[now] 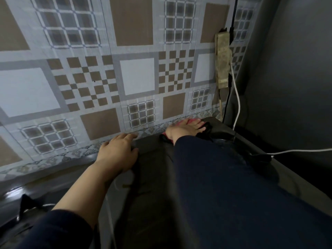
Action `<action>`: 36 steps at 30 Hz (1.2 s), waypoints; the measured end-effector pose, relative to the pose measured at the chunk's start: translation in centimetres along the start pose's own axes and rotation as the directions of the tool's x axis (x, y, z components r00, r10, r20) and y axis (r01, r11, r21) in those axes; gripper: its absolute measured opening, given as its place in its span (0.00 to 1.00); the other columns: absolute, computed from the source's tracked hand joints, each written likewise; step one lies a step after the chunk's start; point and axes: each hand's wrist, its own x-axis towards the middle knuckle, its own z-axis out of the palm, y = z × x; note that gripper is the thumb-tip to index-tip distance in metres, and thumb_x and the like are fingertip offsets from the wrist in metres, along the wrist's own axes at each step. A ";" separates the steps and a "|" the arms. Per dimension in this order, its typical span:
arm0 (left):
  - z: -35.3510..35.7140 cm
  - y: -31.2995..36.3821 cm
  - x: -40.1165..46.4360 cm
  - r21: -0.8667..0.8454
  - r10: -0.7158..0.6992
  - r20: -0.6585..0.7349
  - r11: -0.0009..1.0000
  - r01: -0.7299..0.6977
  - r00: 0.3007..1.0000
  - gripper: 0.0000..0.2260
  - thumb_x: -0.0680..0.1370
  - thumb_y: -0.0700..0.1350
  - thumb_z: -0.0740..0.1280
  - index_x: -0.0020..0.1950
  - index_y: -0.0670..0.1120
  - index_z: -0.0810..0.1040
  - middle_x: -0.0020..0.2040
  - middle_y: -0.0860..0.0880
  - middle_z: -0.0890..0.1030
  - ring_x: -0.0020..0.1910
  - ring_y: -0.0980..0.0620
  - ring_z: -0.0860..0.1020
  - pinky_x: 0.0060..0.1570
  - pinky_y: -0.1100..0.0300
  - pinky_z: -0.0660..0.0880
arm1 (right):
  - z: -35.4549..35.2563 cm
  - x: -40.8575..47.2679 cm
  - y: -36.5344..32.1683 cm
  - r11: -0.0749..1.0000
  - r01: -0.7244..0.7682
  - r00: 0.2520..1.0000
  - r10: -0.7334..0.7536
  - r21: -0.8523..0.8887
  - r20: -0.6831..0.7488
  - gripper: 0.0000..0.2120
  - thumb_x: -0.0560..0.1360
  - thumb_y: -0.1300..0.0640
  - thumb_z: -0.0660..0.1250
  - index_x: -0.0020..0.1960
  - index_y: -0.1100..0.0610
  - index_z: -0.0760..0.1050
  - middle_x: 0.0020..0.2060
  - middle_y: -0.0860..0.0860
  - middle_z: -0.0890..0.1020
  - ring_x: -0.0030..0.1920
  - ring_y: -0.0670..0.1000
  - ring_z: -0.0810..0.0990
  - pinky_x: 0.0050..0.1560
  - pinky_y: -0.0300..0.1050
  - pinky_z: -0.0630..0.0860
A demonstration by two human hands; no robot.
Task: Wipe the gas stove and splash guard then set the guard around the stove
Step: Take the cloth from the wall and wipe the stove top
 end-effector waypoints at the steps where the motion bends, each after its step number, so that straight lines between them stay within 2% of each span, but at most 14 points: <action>1: -0.2 -0.1 -0.8 0.001 -0.017 -0.004 1.000 0.017 1.000 0.24 0.78 0.52 0.61 0.74 0.54 0.62 0.74 0.50 0.66 0.73 0.47 0.65 0.70 0.45 0.63 | 0.2 -1.3 -0.4 0.999 0.042 0.999 -0.042 -0.012 0.002 0.39 0.76 0.34 0.47 0.77 0.55 0.39 0.75 0.66 0.38 0.75 0.69 0.38 0.71 0.68 0.36; 4: -0.8 -0.8 -3.7 0.020 -0.066 -0.017 0.998 0.066 0.998 0.24 0.78 0.53 0.60 0.74 0.54 0.62 0.75 0.50 0.65 0.73 0.47 0.65 0.69 0.46 0.63 | 1.4 -5.6 -1.7 0.977 0.212 0.977 -0.212 -0.020 0.010 0.36 0.77 0.35 0.44 0.77 0.54 0.41 0.76 0.64 0.39 0.75 0.67 0.37 0.72 0.67 0.36; 6: -1.0 -1.2 -5.7 0.035 -0.105 -0.018 0.994 0.105 0.994 0.24 0.78 0.53 0.60 0.74 0.54 0.62 0.75 0.50 0.65 0.73 0.48 0.65 0.69 0.47 0.63 | 2.4 -8.4 -2.1 0.932 0.362 0.932 -0.362 -0.008 0.012 0.33 0.78 0.37 0.41 0.77 0.52 0.42 0.76 0.62 0.39 0.75 0.66 0.35 0.72 0.67 0.35; 9: -1.0 -1.9 -8.3 0.051 -0.174 0.005 0.984 0.173 0.985 0.24 0.78 0.53 0.60 0.74 0.54 0.63 0.74 0.49 0.66 0.72 0.47 0.66 0.68 0.47 0.64 | 3.6 -11.4 -1.5 0.801 0.597 0.801 -0.598 0.031 0.014 0.28 0.80 0.41 0.38 0.77 0.48 0.44 0.78 0.57 0.42 0.77 0.61 0.38 0.74 0.62 0.36; 13: -0.7 -2.4 -11.4 0.059 -0.220 0.006 0.974 0.220 0.975 0.23 0.78 0.53 0.59 0.73 0.53 0.64 0.71 0.47 0.69 0.71 0.46 0.67 0.68 0.46 0.64 | 4.4 -13.6 0.4 0.655 0.755 0.655 -0.755 0.023 0.021 0.24 0.81 0.45 0.37 0.76 0.42 0.46 0.78 0.49 0.45 0.78 0.52 0.42 0.76 0.56 0.39; 16: -0.3 -2.4 -13.4 0.061 -0.236 0.010 0.970 0.235 0.972 0.22 0.79 0.52 0.58 0.73 0.51 0.64 0.73 0.47 0.67 0.72 0.46 0.65 0.68 0.45 0.63 | 4.9 -16.3 2.0 0.581 0.814 0.580 -0.813 -0.009 0.045 0.23 0.81 0.47 0.36 0.76 0.40 0.45 0.78 0.46 0.45 0.78 0.50 0.42 0.76 0.54 0.39; 18: 0.0 -2.4 -14.5 0.071 -0.232 0.017 0.971 0.230 0.973 0.23 0.79 0.52 0.57 0.74 0.49 0.64 0.77 0.48 0.61 0.76 0.47 0.59 0.71 0.43 0.60 | 5.2 -18.3 3.2 0.544 0.839 0.544 -0.838 -0.022 0.046 0.23 0.81 0.47 0.37 0.76 0.40 0.45 0.78 0.46 0.45 0.78 0.49 0.42 0.76 0.53 0.40; 20: 0.4 -2.3 -15.5 0.074 -0.225 0.002 0.972 0.224 0.974 0.24 0.80 0.54 0.56 0.75 0.49 0.61 0.79 0.49 0.54 0.78 0.48 0.51 0.73 0.40 0.55 | 5.5 -20.1 4.6 0.523 0.852 0.524 -0.851 -0.015 0.035 0.23 0.81 0.47 0.38 0.76 0.40 0.46 0.78 0.45 0.46 0.78 0.48 0.42 0.76 0.53 0.40; 23: 1.0 -2.3 -16.6 0.018 -0.245 -0.028 0.969 0.245 0.969 0.27 0.81 0.57 0.51 0.78 0.47 0.54 0.80 0.50 0.47 0.79 0.51 0.45 0.73 0.37 0.50 | 6.1 -22.8 7.1 0.509 0.860 0.509 -0.860 -0.020 0.012 0.23 0.81 0.45 0.39 0.76 0.40 0.46 0.78 0.45 0.46 0.77 0.47 0.42 0.76 0.53 0.39; 26: 1.3 -2.0 -17.2 -0.014 -0.259 -0.008 0.966 0.259 0.966 0.30 0.81 0.60 0.47 0.79 0.46 0.48 0.80 0.50 0.42 0.78 0.52 0.40 0.74 0.37 0.45 | 6.7 -25.6 9.7 0.502 0.864 0.502 -0.865 -0.037 -0.001 0.24 0.81 0.45 0.42 0.76 0.42 0.48 0.78 0.45 0.46 0.77 0.47 0.41 0.76 0.53 0.39; 31: 1.3 -1.8 -17.5 0.015 -0.253 0.002 0.967 0.253 0.968 0.32 0.80 0.62 0.46 0.79 0.47 0.45 0.79 0.51 0.39 0.78 0.53 0.38 0.73 0.34 0.41 | 7.0 -28.6 14.3 0.431 0.902 0.430 -0.902 -0.039 -0.031 0.23 0.80 0.42 0.44 0.75 0.40 0.52 0.78 0.44 0.47 0.77 0.45 0.41 0.76 0.52 0.40; 33: 1.2 -1.8 -17.6 0.037 -0.252 0.002 0.967 0.252 0.968 0.33 0.80 0.62 0.46 0.79 0.47 0.44 0.79 0.51 0.39 0.78 0.53 0.37 0.72 0.34 0.41 | 6.8 -28.3 15.2 0.426 0.903 0.427 -0.904 -0.050 -0.002 0.24 0.80 0.41 0.45 0.75 0.40 0.52 0.78 0.43 0.45 0.77 0.44 0.40 0.76 0.52 0.38; 36: 1.2 -1.9 -17.6 0.031 -0.245 -0.001 0.969 0.245 0.970 0.33 0.79 0.63 0.46 0.79 0.46 0.43 0.79 0.51 0.39 0.78 0.53 0.37 0.72 0.33 0.40 | 6.9 -27.4 14.4 0.492 0.868 0.492 -0.870 -0.074 -0.010 0.25 0.79 0.40 0.44 0.75 0.39 0.47 0.78 0.44 0.44 0.77 0.45 0.39 0.76 0.54 0.38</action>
